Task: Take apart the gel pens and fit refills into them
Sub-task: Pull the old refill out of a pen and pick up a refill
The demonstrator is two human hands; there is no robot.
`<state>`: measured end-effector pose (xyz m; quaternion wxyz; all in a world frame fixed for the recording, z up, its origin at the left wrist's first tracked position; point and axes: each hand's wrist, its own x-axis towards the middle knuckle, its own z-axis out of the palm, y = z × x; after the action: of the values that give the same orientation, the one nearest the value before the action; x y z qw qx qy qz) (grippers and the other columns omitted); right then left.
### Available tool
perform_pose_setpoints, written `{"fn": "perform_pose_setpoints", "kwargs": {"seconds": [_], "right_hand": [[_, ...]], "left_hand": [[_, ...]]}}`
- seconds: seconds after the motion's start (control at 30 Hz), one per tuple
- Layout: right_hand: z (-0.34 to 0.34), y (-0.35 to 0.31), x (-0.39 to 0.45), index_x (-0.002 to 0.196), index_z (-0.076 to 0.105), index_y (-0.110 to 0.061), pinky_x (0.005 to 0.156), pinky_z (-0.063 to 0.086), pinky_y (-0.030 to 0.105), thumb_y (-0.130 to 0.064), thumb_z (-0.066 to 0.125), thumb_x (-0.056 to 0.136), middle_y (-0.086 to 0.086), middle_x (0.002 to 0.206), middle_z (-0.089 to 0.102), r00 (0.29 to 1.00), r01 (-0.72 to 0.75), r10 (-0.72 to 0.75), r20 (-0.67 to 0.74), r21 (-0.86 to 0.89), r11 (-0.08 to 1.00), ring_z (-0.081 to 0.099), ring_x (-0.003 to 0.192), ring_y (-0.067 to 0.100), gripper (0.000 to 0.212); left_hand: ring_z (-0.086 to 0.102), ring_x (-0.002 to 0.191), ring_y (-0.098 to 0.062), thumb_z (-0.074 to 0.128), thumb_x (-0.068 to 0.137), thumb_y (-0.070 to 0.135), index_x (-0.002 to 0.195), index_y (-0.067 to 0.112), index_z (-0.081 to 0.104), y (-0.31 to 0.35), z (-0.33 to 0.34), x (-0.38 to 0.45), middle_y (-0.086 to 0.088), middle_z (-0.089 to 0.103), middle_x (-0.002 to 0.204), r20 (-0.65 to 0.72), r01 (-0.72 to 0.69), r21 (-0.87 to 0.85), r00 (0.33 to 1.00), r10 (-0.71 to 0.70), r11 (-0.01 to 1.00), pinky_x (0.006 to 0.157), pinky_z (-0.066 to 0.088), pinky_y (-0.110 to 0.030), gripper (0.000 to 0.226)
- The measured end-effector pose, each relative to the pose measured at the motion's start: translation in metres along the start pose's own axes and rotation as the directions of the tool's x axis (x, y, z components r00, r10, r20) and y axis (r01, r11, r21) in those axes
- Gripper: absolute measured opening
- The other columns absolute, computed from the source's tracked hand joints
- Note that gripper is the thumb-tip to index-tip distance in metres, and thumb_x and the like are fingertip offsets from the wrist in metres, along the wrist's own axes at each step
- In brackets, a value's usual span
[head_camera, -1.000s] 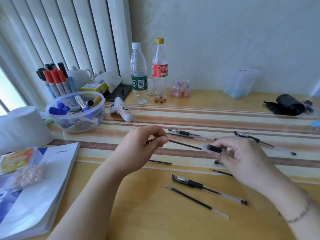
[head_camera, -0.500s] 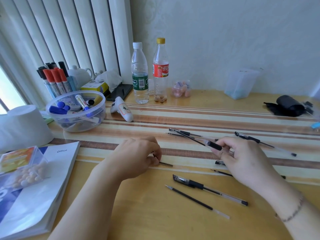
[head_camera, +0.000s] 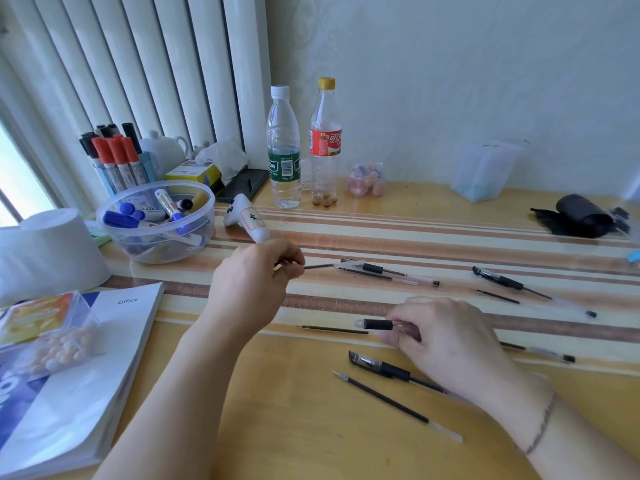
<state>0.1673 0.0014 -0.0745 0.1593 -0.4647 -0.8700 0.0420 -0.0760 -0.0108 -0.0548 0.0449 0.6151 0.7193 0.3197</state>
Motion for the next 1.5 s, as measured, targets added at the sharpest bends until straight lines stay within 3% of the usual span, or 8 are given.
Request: {"fn": "perform_pose_setpoints", "kwargs": {"seconds": [0.13,0.27,0.47,0.63,0.73,0.87,1.13,1.5], "right_hand": [[-0.010,0.007,-0.003,0.091,0.067,-0.042,0.048,0.038,0.023,-0.077,0.038,0.080,-0.015,0.058,0.055,1.000,0.011,-0.010,-0.002,0.087,0.996,0.051,0.057,0.000,0.047],[-0.020,0.028,-0.008,0.100,0.055,-0.060,0.055,0.055,0.039,-0.075,0.016,0.088,0.001,0.078,0.074,0.992,-0.039,0.062,-0.114,0.196,0.980,0.067,0.070,0.014,0.044],[-0.020,0.022,-0.009,0.120,0.056,-0.038,0.055,0.048,0.031,-0.037,0.041,0.096,-0.029,0.076,0.056,0.988,-0.046,0.068,-0.142,0.148,0.988,0.057,0.067,0.003,0.029],[-0.020,0.018,-0.009,0.116,0.062,-0.040,0.044,0.024,0.015,-0.051,0.035,0.095,-0.036,0.067,0.053,0.988,0.024,0.007,-0.156,0.199,0.980,0.051,0.057,0.001,0.035],[-0.017,0.018,-0.010,0.116,0.064,-0.038,0.049,0.037,0.013,-0.049,0.040,0.093,-0.031,0.057,0.054,0.983,0.045,-0.002,-0.183,0.234,0.971,0.054,0.061,-0.004,0.035],[-0.014,0.017,-0.010,0.116,0.063,-0.036,0.058,0.053,0.027,-0.046,0.045,0.094,-0.025,0.082,0.067,0.981,0.069,-0.019,-0.192,0.256,0.964,0.062,0.069,0.004,0.030],[-0.014,0.021,-0.008,0.107,0.067,-0.037,0.060,0.050,0.020,-0.052,0.042,0.093,-0.030,0.091,0.066,0.978,0.072,-0.031,-0.208,0.193,0.979,0.060,0.078,-0.007,0.033],[-0.016,0.021,-0.011,0.101,0.067,-0.040,0.059,0.056,0.034,-0.052,0.046,0.090,-0.014,0.081,0.074,0.984,0.032,0.002,-0.179,0.190,0.981,0.067,0.074,0.008,0.027]], "left_hand": [[0.063,0.082,-0.015,0.067,0.086,0.027,0.088,0.037,0.070,0.004,0.007,-0.004,0.013,0.071,0.081,0.100,-0.045,0.025,0.994,0.043,0.999,0.072,0.053,-0.033,0.010],[0.063,0.079,-0.015,0.066,0.088,0.028,0.088,0.039,0.072,0.003,0.008,-0.003,0.011,0.072,0.082,0.115,-0.041,0.017,0.993,0.039,0.999,0.070,0.054,-0.033,0.013],[0.051,0.056,-0.004,0.065,0.088,0.019,0.078,0.040,0.067,0.009,0.013,-0.004,0.016,0.069,0.077,0.108,-0.067,-0.208,0.990,0.091,0.976,0.057,0.041,-0.027,0.023],[0.058,0.065,-0.018,0.065,0.089,0.020,0.079,0.040,0.066,0.016,0.015,-0.008,0.015,0.070,0.081,0.119,-0.102,-0.221,0.984,0.131,0.970,0.065,0.052,-0.037,0.022],[0.061,0.070,-0.014,0.065,0.089,0.020,0.081,0.041,0.067,0.017,0.016,-0.010,0.018,0.069,0.082,0.129,-0.116,-0.218,0.981,0.146,0.969,0.068,0.053,-0.035,0.022],[0.052,0.062,0.002,0.065,0.089,0.023,0.083,0.040,0.068,0.019,0.017,-0.011,0.020,0.066,0.076,0.156,-0.124,-0.191,0.976,0.155,0.974,0.057,0.039,-0.025,0.018],[0.061,0.073,-0.008,0.066,0.088,0.023,0.087,0.035,0.071,0.020,0.019,-0.013,0.013,0.073,0.081,0.172,-0.181,-0.127,0.964,0.201,0.975,0.066,0.050,-0.029,0.013],[0.061,0.074,-0.011,0.066,0.087,0.025,0.087,0.035,0.071,0.016,0.025,-0.012,0.015,0.072,0.081,0.094,-0.247,-0.095,0.962,0.256,0.964,0.066,0.052,-0.032,0.011]]}}
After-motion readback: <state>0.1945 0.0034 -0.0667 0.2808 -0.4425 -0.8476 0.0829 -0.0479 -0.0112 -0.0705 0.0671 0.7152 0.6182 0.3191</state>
